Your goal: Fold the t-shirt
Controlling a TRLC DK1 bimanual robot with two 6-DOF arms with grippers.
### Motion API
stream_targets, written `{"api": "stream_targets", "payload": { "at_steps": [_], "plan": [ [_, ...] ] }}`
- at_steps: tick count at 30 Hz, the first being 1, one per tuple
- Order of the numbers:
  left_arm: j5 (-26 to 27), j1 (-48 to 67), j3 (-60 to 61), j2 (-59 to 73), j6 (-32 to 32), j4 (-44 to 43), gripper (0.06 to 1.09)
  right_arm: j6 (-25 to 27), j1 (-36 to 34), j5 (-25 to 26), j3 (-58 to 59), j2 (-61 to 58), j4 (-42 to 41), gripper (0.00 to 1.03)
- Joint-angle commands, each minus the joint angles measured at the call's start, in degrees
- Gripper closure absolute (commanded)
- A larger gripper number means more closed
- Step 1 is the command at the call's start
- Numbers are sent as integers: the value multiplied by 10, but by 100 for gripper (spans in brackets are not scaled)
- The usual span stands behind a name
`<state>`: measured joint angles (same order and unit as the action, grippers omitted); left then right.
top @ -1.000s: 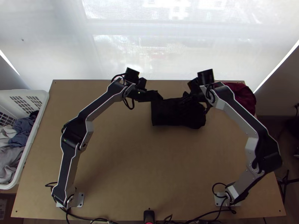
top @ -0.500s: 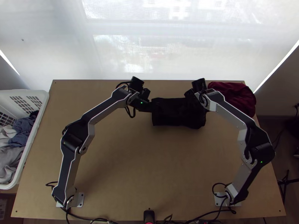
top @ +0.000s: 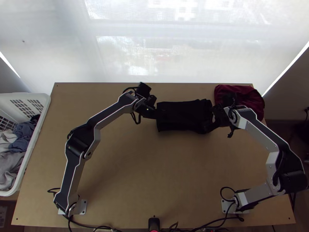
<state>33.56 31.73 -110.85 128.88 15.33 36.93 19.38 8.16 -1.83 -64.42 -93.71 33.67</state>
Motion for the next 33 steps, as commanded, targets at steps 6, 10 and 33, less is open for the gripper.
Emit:
{"api": "stream_targets", "payload": {
  "at_steps": [6, 10, 33],
  "plan": [
    [-8, -9, -84, -7, -16, 49, 11, -13, -5, -13, -65, 85, 35, 5],
    [-14, -3, -135, -8, -9, 49, 11, -36, 46, -15, -149, 58, 45, 4],
    [-53, 27, -171, 123, -33, 14, 11, -49, 1, -17, -85, -164, -45, 5]
  ]
}}
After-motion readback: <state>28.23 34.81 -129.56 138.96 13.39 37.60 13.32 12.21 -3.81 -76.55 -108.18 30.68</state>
